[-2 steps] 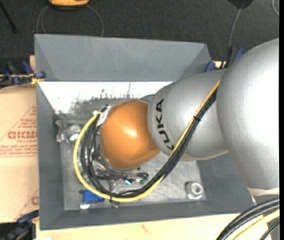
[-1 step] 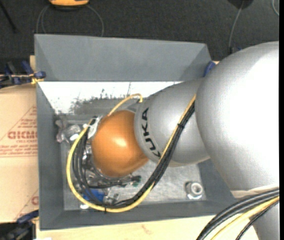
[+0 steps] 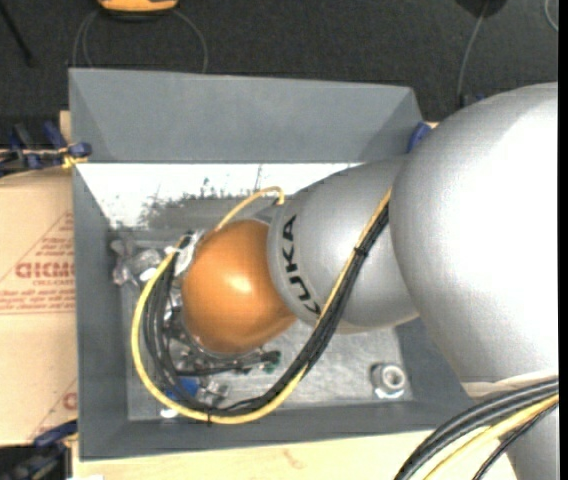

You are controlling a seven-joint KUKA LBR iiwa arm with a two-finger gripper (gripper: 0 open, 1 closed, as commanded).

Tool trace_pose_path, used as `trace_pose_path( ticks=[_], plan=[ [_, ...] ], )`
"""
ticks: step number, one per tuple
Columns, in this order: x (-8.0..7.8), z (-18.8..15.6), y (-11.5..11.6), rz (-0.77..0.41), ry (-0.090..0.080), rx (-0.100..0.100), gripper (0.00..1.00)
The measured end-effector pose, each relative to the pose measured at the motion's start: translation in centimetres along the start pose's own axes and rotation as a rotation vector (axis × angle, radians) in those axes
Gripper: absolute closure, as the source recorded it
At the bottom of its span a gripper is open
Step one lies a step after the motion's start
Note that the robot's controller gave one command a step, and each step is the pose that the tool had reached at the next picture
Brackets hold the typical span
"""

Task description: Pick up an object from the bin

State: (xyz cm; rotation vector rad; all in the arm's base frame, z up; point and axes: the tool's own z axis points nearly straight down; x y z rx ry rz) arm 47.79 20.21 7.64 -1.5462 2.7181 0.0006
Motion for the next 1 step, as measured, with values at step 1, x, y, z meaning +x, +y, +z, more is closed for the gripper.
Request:
trace_pose_path(
  ticks=[1],
  plan=[
    [0.70, -16.46, -4.33, -0.197, 0.005, 0.001, 1.00]
  ],
)
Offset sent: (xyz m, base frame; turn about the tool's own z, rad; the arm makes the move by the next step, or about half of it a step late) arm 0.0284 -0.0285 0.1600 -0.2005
